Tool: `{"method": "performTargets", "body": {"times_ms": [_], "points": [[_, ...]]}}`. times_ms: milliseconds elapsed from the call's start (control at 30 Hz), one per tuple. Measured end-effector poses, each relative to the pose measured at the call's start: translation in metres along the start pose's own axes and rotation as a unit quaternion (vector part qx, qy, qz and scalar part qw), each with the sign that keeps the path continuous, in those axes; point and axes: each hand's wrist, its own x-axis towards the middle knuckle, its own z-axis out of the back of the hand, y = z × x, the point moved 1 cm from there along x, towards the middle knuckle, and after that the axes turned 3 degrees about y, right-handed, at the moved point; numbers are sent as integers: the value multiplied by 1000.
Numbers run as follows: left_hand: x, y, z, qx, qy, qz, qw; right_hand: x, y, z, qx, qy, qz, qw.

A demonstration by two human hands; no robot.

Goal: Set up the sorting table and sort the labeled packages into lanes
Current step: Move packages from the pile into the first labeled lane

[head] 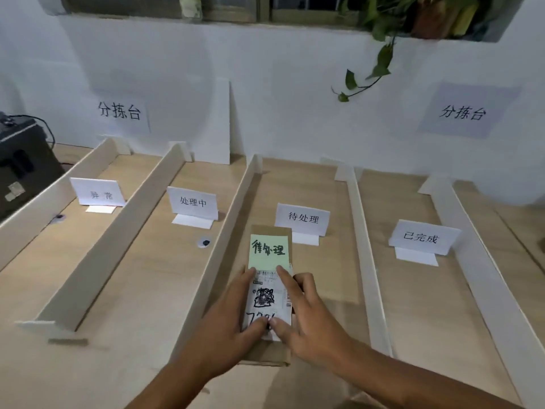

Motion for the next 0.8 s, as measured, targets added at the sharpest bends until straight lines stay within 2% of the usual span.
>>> {"method": "performTargets", "body": {"times_ms": [133,300,467,633,800], "points": [[79,56,-4,4,49,12,999,64,-52,-23,-2,-3,-49,999],[159,129,-15,12,20,39,999,151,-115,-64,-14,26,-104,994],[191,176,-36,-32,53,137,989,191,-165,-109,-80,80,-116,987],[195,183,-41,-2,48,166,985,199,-178,-124,-127,69,-96,985],[185,160,-34,70,20,144,987,177,-145,-90,-108,50,-129,985]]}}
